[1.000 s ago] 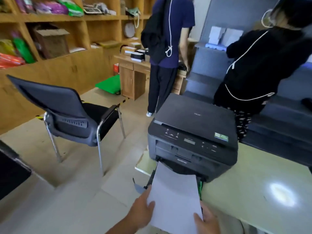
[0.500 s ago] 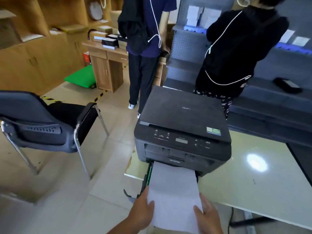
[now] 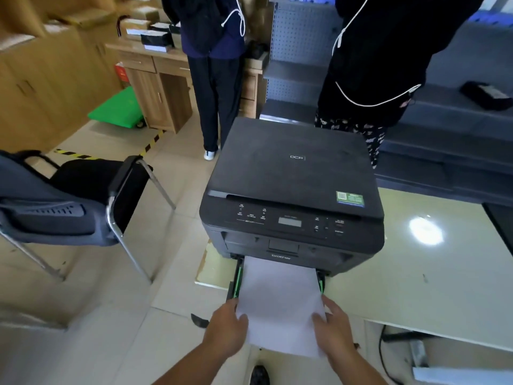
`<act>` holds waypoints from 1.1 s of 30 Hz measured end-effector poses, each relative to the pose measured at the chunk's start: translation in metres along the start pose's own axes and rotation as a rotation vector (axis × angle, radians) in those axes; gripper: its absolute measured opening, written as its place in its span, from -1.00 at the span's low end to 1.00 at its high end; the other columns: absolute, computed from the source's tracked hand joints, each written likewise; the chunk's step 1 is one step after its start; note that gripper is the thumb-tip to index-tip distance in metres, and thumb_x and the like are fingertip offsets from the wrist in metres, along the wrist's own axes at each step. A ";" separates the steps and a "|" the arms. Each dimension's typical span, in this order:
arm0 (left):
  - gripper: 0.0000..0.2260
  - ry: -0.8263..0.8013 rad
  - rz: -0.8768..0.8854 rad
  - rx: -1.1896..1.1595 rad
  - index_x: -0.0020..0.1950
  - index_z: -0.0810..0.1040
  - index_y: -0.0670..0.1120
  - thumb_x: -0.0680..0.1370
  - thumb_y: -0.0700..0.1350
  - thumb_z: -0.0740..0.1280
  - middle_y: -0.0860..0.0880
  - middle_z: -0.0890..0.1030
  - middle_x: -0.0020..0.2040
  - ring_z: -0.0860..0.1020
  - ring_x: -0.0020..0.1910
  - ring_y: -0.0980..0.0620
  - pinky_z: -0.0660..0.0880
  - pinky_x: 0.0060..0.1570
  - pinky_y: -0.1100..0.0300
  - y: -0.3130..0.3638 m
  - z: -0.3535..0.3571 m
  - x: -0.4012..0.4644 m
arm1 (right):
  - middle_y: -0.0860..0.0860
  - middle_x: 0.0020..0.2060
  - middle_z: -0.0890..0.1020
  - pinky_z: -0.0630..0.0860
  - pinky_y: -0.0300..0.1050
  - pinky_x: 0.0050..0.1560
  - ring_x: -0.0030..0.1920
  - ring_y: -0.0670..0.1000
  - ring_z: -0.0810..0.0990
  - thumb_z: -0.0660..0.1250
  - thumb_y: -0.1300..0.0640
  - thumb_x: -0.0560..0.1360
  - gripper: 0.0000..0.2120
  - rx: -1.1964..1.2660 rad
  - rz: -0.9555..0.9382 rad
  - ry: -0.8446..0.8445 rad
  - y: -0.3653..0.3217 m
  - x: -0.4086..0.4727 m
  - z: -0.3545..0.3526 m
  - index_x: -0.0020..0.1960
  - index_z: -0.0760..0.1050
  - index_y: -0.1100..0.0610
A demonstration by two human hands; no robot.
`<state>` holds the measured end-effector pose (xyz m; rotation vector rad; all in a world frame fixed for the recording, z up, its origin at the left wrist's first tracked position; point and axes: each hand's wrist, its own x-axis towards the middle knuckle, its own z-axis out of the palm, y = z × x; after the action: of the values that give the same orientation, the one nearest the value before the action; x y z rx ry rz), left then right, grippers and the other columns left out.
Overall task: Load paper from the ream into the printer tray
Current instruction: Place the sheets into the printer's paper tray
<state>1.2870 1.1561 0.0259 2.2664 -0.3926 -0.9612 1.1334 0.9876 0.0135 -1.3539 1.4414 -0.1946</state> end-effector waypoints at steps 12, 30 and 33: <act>-0.75 0.087 0.008 0.357 0.11 0.57 0.09 0.52 -0.04 0.17 0.05 0.63 0.07 0.58 0.01 0.01 0.54 -0.02 0.09 0.008 -0.022 0.016 | 0.12 0.29 0.58 0.49 0.02 0.23 0.23 0.20 0.57 0.23 0.26 0.57 -0.56 -0.082 -0.181 0.063 -0.021 0.047 0.034 0.44 0.37 0.10; -0.76 0.122 0.143 0.262 0.09 0.60 -0.03 0.51 -0.18 0.21 -0.05 0.61 0.04 0.59 -0.08 -0.02 0.50 -0.11 0.16 0.021 -0.024 0.053 | 0.12 0.05 0.62 0.59 0.08 0.02 0.05 0.17 0.60 0.41 0.16 0.47 -0.69 -0.208 -0.348 0.264 -0.017 0.050 0.022 0.21 0.55 0.16; -0.79 0.097 0.119 0.163 0.04 0.59 -0.11 0.50 -0.23 0.21 -0.09 0.62 -0.11 0.56 -0.19 -0.04 0.47 -0.21 0.14 0.023 -0.022 0.062 | 0.14 -0.03 0.63 0.59 0.13 -0.05 -0.03 0.20 0.58 0.53 0.11 0.36 -0.61 -0.380 -0.302 0.306 -0.002 0.050 0.007 0.13 0.58 0.22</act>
<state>1.3445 1.1179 0.0196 2.3949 -0.5751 -0.7806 1.1526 0.9518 -0.0163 -1.9205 1.5720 -0.3483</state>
